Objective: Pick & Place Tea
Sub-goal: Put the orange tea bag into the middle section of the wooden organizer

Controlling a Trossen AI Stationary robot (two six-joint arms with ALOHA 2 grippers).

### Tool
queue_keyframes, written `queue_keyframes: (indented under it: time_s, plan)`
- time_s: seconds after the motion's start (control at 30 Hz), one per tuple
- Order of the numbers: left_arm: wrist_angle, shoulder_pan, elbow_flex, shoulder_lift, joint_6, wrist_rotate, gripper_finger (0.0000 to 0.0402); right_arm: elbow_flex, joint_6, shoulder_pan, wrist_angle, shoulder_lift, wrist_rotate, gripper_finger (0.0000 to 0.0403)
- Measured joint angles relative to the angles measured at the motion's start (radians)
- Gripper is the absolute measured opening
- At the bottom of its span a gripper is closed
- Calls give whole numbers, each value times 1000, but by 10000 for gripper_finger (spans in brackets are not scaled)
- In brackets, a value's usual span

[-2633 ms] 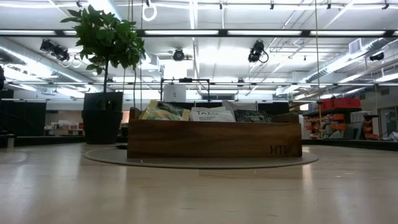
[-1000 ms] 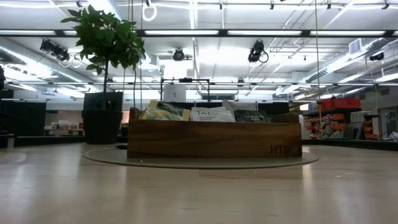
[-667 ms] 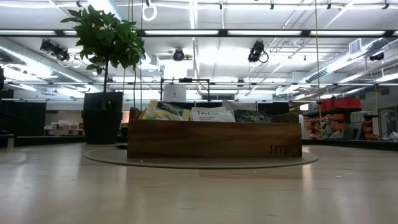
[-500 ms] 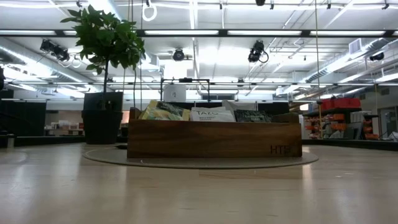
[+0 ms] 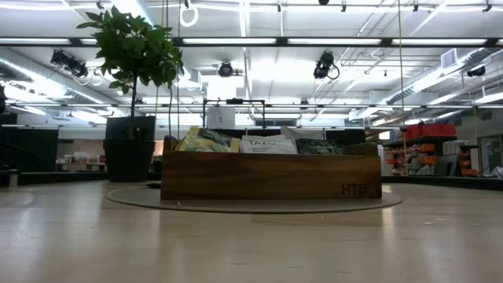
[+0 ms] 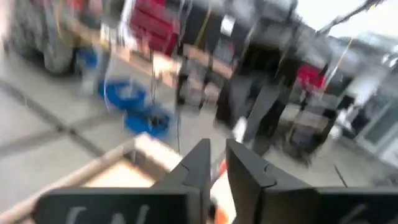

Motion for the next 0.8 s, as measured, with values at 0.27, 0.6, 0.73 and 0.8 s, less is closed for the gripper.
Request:
queue_keyframes:
  time_s: [0.27,0.6,0.73,0.8]
  plan:
    - [-59,66,-1,-5,-122,230,183,0,5,10,59,0,0,0]
    - [1,73,1,5,-200,326,324,0,27,9,128,0,1,0]
    - [-1,73,0,29,-207,329,341,1,52,10,160,0,1,0]
    - [10,74,0,35,-213,329,343,1,53,13,160,0,1,0]
